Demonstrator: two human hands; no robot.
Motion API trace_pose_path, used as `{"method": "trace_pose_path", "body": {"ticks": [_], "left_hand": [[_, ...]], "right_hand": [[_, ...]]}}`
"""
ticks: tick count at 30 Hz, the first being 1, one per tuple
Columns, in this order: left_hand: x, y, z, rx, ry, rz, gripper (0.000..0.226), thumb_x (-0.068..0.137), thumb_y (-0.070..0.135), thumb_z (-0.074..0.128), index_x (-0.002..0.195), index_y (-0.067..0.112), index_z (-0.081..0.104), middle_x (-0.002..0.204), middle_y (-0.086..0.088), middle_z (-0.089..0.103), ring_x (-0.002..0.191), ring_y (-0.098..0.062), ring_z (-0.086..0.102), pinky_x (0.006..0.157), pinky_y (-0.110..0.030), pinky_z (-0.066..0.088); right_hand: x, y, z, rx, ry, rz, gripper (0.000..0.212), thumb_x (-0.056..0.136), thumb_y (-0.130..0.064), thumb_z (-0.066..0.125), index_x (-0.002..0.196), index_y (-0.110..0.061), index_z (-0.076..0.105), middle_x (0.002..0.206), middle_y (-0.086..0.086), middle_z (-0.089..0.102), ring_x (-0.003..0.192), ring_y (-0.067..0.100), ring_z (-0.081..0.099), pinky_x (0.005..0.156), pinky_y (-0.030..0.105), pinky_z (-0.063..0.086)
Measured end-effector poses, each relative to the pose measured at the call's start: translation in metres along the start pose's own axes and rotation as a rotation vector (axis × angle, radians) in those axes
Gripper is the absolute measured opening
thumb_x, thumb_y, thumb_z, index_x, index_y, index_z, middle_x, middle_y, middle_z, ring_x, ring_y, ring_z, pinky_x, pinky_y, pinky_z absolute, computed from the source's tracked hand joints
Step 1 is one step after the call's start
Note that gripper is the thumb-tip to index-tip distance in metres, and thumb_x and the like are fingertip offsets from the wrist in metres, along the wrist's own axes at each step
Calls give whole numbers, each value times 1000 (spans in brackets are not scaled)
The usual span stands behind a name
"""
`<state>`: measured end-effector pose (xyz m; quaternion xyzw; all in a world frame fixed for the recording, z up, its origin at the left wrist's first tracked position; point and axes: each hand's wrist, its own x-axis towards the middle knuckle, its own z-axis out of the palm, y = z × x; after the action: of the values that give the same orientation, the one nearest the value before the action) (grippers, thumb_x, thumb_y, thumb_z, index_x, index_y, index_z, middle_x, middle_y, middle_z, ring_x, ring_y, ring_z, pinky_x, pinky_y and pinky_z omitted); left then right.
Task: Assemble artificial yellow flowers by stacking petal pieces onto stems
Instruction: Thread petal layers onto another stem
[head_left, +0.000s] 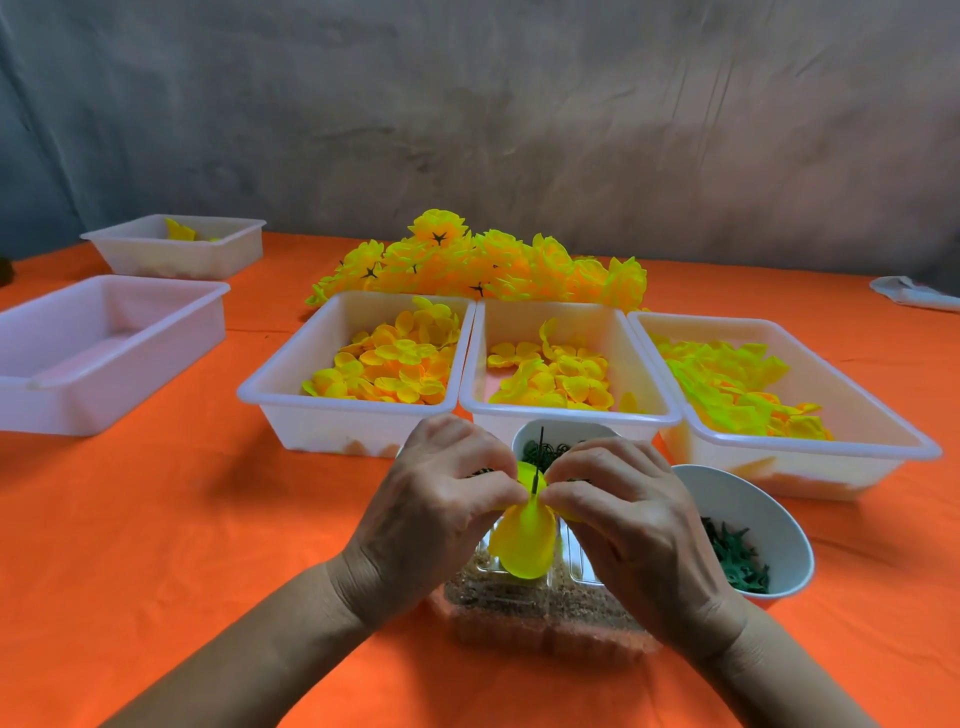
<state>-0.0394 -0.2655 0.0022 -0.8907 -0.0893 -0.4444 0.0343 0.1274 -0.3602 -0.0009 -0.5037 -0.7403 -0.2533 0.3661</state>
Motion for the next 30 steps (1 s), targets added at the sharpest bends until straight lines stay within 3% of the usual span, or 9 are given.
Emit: {"method": "trace_pose_path", "body": {"ticks": [6, 9, 10, 13, 18, 25, 30], "left_hand": [[3, -2, 0, -17, -13, 45, 28, 90, 13, 55, 67, 7, 71, 76, -3, 66, 70, -27, 62, 72, -41, 47], [2, -4, -2, -39, -56, 21, 15, 84, 9, 64, 72, 9, 73, 79, -2, 66, 74, -26, 62, 75, -40, 46], [0, -4, -3, -72, -79, -13, 6, 78, 7, 69, 75, 9, 74, 81, -1, 67, 78, -25, 62, 77, -39, 45], [-6, -3, -9, -194, -120, -155, 16, 73, 19, 66, 84, 12, 75, 87, 2, 66, 89, -12, 57, 84, -31, 41], [3, 9, -3, -313, -8, -358, 29, 78, 39, 66, 82, 12, 75, 84, 1, 68, 84, -16, 63, 75, -40, 49], [7, 10, 15, -568, 27, -534, 7, 69, 17, 81, 71, 14, 75, 77, 3, 67, 77, -13, 63, 72, -40, 52], [5, 6, 19, -587, 44, -533, 9, 66, 26, 78, 67, 27, 69, 75, 10, 65, 75, -4, 62, 71, -29, 51]], "right_hand": [[-2, -3, 4, -46, 0, 9, 25, 88, -13, 55, 69, -7, 70, 81, 5, 69, 78, 26, 65, 65, 35, 47], [-7, -3, 4, -47, 15, 54, 16, 84, -7, 61, 75, -7, 74, 82, 8, 68, 77, 29, 64, 63, 36, 49], [-10, -3, 3, -28, 22, 76, 16, 84, -7, 61, 79, -8, 76, 82, 9, 67, 77, 30, 63, 62, 37, 49], [-14, -4, 0, 21, 21, 89, 25, 89, -13, 52, 87, -9, 77, 83, 9, 67, 78, 32, 62, 60, 40, 50], [-12, -7, -1, -64, 15, 48, 24, 87, -11, 53, 86, -9, 76, 83, 8, 68, 82, 30, 63, 65, 37, 49], [-22, -3, -2, -35, 17, 50, 12, 85, -11, 64, 88, -8, 75, 89, 2, 70, 86, 27, 62, 70, 39, 49], [-21, 4, -7, 42, -23, 69, 20, 80, -30, 67, 88, -13, 76, 92, -7, 70, 93, 22, 60, 74, 41, 49]]}}
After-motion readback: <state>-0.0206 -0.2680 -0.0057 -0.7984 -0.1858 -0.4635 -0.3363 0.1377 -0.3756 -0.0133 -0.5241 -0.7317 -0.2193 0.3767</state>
